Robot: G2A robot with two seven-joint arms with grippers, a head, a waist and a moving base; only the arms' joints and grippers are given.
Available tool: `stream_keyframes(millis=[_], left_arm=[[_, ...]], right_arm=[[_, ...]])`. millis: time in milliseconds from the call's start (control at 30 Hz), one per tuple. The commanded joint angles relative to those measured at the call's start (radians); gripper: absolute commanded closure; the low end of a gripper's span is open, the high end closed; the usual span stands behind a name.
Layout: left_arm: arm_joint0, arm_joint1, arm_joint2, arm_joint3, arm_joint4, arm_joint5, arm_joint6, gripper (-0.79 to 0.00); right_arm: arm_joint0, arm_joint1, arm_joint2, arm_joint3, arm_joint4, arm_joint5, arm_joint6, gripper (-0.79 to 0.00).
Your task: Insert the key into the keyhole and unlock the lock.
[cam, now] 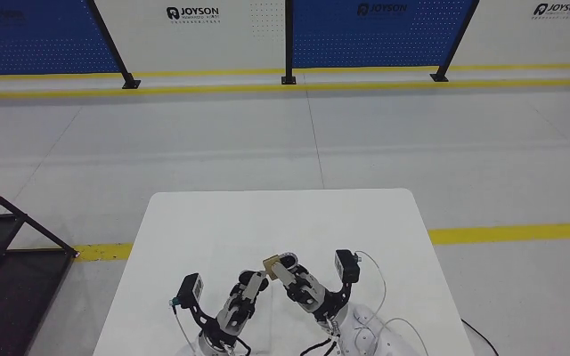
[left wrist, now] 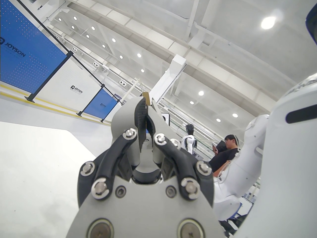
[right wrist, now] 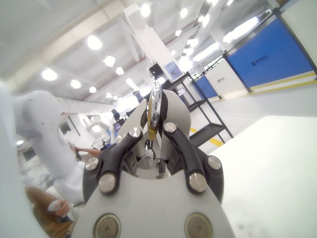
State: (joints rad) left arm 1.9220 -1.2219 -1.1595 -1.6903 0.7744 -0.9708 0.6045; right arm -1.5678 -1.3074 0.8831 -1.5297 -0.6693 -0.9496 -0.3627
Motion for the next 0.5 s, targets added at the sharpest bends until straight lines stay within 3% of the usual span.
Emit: stream_keyframes(millis=[0, 100, 300, 367, 467], left_arm=[[0.000, 0.000, -0.001, 0.001, -0.002, -0.002, 0.002, -0.610], [0.003, 0.000, -0.010, 0.003, -0.005, -0.015, 0.003, -0.730], [0.010, 0.014, -0.043, 0.022, -0.002, -0.041, -0.027, -0.745], [0.013, 0.025, -0.044, 0.016, -0.023, -0.041, -0.045, -0.723], [0.015, 0.049, -0.037, 0.000, -0.074, -0.041, -0.093, -0.585]], right_arm=[[-0.001, 0.000, 0.002, 0.000, 0.001, -0.002, 0.001, 0.000], [-0.004, 0.000, 0.008, -0.001, 0.001, -0.006, 0.001, 0.000], [-0.012, 0.005, 0.029, -0.006, -0.014, -0.025, 0.009, 0.000], [-0.015, 0.009, 0.036, -0.005, -0.016, -0.043, 0.026, 0.000], [-0.016, 0.015, 0.040, -0.002, 0.005, -0.063, 0.071, 0.000]])
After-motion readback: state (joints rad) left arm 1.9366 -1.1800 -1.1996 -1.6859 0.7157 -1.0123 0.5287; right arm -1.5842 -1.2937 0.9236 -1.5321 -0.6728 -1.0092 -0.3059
